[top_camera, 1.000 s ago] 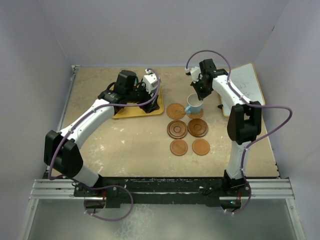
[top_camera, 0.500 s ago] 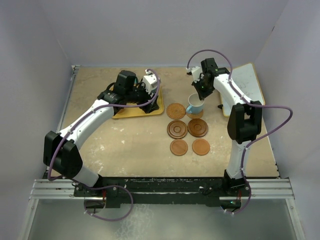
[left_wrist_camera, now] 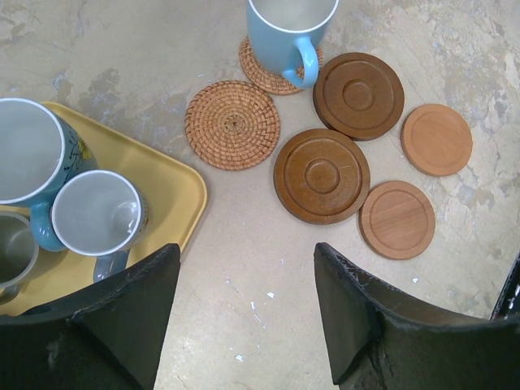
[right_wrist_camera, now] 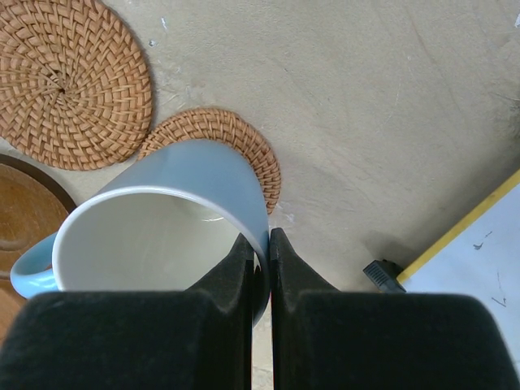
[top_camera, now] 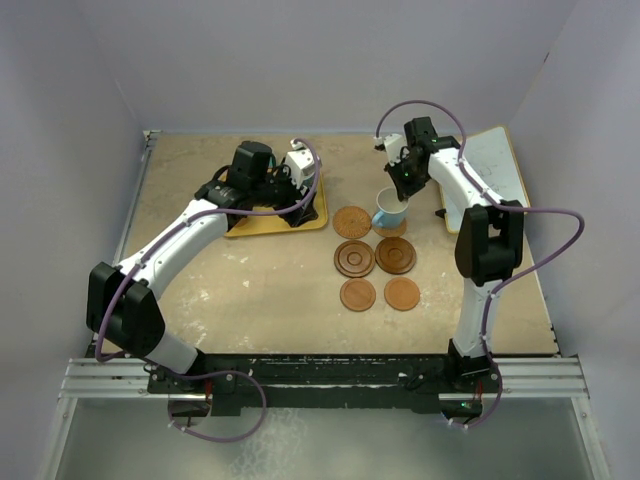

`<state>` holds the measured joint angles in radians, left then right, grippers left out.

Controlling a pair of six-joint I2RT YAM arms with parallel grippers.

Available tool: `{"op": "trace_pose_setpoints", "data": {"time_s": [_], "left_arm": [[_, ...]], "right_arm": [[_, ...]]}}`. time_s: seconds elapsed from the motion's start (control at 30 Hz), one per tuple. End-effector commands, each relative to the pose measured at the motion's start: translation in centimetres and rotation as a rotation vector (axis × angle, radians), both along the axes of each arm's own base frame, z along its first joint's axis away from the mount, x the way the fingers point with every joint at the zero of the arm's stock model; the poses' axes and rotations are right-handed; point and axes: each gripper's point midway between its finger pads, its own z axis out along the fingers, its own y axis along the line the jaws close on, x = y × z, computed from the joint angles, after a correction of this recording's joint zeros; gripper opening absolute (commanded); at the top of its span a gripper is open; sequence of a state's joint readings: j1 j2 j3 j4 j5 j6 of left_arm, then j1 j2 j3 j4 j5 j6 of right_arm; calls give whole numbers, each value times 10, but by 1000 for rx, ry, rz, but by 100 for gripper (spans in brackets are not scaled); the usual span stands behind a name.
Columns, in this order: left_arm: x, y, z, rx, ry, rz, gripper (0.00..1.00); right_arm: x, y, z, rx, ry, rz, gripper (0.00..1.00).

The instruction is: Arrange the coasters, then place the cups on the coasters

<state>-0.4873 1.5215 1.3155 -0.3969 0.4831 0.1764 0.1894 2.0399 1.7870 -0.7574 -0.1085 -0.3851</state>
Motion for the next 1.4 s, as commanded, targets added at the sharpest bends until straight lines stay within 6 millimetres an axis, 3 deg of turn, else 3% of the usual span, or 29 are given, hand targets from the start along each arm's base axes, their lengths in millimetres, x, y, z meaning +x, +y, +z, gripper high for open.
{"op": "trace_pose_setpoints", "data": {"time_s": [0.0,0.3,0.63,0.9,1.13,1.23,1.37], "left_arm": [[1,0,27,-36,-95,-14,65],[3,1,27,-28,-107,-7,65],[19,16,26,28,-157,89,65],[53,39,24,103,-202,204,65],[89,55,25,91,-195,257,67],[109,62,21,85,-189,289,69],[135,67,11,51,-130,321,74]], "right_arm": [[5,7,6,45,-25,14,0],[1,2,2,19,-22,33,15],[4,2,20,22,-62,36,31],[5,2,69,43,-169,28,40],[-7,-3,118,46,-272,15,61],[-20,-5,140,65,-314,-4,75],[-41,-5,158,102,-353,-20,79]]}}
